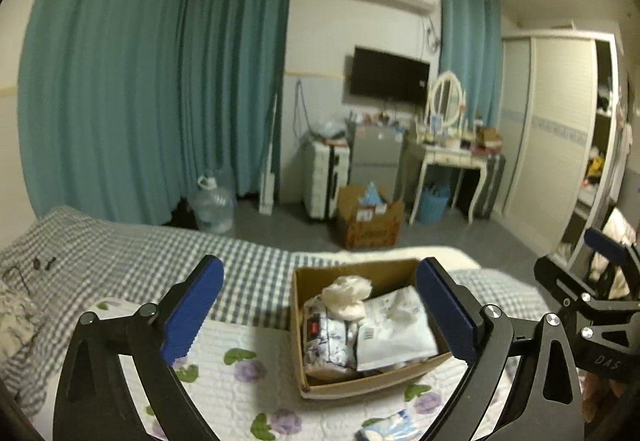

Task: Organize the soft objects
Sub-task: 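Move both tools back toward the remaining items on the quilt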

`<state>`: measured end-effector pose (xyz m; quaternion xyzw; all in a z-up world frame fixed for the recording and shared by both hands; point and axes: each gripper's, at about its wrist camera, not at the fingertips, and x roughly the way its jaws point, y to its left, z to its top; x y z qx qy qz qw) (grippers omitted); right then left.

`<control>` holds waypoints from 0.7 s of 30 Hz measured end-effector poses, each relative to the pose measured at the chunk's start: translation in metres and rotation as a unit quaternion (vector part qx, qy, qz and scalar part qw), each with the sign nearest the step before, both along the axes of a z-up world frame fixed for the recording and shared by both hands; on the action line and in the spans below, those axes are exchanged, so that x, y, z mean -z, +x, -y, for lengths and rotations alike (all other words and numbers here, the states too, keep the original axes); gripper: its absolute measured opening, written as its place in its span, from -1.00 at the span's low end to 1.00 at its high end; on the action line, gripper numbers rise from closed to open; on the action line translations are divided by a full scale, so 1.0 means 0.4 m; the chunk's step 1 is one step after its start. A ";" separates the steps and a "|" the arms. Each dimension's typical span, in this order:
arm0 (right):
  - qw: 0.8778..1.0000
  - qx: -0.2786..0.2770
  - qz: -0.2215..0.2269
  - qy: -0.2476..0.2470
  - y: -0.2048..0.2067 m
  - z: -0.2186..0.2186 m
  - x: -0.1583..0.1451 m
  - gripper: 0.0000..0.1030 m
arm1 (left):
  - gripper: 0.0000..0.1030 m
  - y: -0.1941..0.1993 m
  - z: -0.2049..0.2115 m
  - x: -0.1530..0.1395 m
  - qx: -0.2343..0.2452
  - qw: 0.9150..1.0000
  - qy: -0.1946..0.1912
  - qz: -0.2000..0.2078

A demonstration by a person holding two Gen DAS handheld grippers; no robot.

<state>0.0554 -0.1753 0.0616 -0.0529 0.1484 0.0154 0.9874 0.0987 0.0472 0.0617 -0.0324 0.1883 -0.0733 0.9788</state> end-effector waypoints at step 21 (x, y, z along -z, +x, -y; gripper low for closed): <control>0.999 0.004 0.048 0.002 -0.292 -0.010 -0.105 1.00 | 0.98 -0.228 -0.075 -0.047 -0.020 0.998 -0.048 0.047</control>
